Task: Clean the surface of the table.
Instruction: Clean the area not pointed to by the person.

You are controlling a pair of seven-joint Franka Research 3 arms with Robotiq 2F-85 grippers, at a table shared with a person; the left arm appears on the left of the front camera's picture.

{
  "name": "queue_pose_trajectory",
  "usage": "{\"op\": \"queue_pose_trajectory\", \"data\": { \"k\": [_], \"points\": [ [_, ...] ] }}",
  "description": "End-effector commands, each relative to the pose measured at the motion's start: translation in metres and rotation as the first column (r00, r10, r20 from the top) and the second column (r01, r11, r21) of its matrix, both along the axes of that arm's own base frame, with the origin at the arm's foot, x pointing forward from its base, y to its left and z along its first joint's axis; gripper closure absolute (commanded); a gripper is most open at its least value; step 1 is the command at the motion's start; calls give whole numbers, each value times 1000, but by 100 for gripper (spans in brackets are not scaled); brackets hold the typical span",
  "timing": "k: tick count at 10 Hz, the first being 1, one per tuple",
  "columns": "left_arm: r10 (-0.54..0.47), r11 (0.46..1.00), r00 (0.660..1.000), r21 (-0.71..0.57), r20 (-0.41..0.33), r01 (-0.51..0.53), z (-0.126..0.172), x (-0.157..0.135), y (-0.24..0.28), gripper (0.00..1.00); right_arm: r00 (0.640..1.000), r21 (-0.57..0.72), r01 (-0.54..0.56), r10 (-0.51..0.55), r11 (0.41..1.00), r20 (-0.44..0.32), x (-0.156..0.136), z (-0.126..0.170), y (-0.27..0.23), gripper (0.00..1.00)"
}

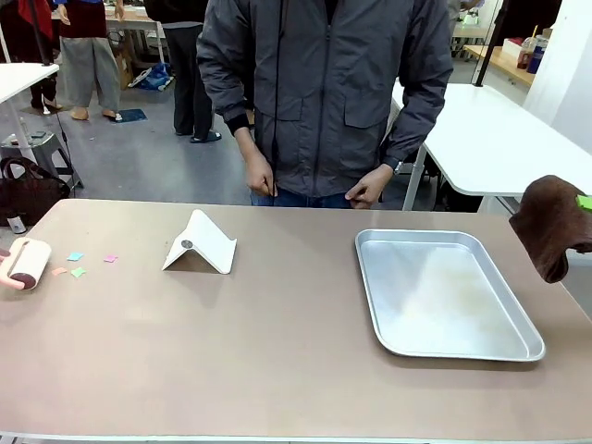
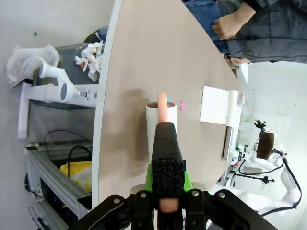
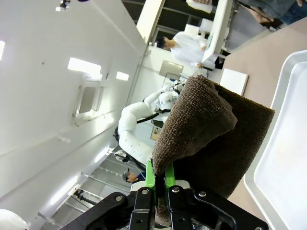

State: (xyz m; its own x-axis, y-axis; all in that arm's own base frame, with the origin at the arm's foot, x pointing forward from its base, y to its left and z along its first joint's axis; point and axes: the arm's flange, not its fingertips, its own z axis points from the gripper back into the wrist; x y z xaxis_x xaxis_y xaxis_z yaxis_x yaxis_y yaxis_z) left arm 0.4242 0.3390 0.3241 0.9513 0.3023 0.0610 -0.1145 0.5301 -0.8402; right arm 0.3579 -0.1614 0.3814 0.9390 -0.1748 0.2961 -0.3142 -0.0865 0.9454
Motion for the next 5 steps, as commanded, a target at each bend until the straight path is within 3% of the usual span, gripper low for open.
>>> {"op": "queue_pose_trajectory", "data": {
  "k": [1, 5],
  "points": [
    [-2, 1000, 1000, -8, -28, 1, 10, 1, -3, 78, 1000, 11, -1, 0, 1000, 15, -2, 6, 0, 91],
    [-20, 999, 1000, 39, -4, 20, 1, -1, -18, 78, 1000, 11, -1, 0, 1000, 15, -2, 6, 0, 91]
  ]
}}
